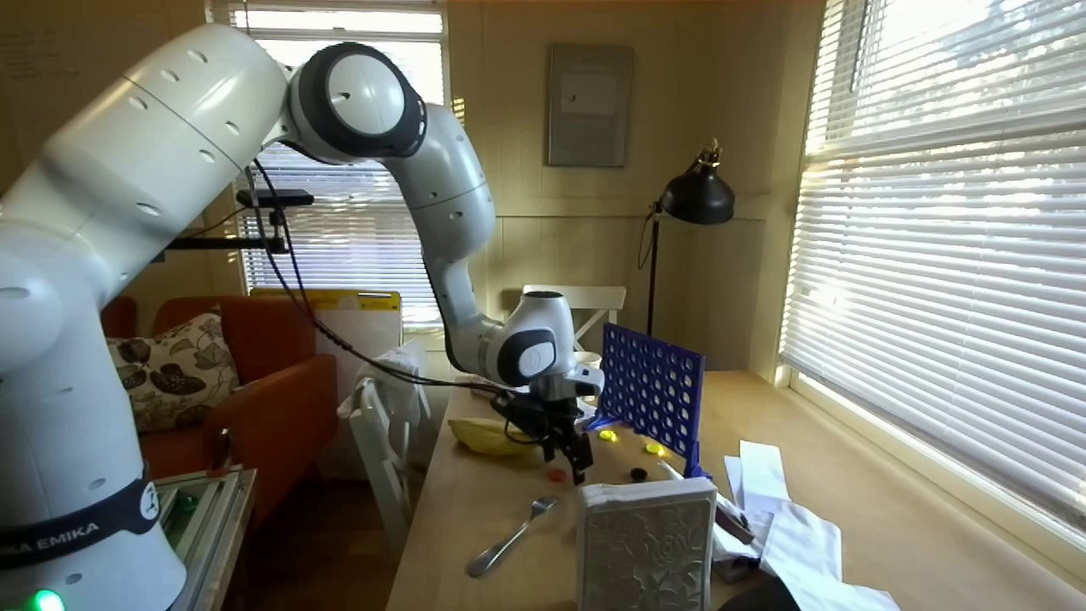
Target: Put one orange chip and black chip in the blue gameboard.
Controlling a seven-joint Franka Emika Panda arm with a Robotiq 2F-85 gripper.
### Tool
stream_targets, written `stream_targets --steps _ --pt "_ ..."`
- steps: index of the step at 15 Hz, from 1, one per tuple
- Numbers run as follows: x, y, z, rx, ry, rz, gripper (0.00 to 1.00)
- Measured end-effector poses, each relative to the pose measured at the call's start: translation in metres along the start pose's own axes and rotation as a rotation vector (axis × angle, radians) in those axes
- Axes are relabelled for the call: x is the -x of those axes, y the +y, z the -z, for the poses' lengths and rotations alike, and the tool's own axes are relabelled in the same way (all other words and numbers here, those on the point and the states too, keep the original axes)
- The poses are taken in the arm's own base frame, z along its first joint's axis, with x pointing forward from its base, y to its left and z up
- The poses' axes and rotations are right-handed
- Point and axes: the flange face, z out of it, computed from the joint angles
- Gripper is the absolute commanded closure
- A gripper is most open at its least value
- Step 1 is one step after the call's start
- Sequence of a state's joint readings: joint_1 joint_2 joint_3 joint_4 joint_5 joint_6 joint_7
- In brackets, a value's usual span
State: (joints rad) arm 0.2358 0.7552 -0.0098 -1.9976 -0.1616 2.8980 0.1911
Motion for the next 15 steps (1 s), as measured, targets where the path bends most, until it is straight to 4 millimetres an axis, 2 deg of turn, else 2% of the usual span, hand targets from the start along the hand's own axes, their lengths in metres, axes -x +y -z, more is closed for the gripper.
stream_targets --steps 3,11,15 --pt "-0.003 -0.003 0.0 -0.006 -0.039 0.004 0.0" --pt "-0.005 0.009 -0.002 -0.006 -0.08 -0.014 0.0" --pt "-0.004 0.008 -0.002 -0.007 -0.092 -0.012 0.0"
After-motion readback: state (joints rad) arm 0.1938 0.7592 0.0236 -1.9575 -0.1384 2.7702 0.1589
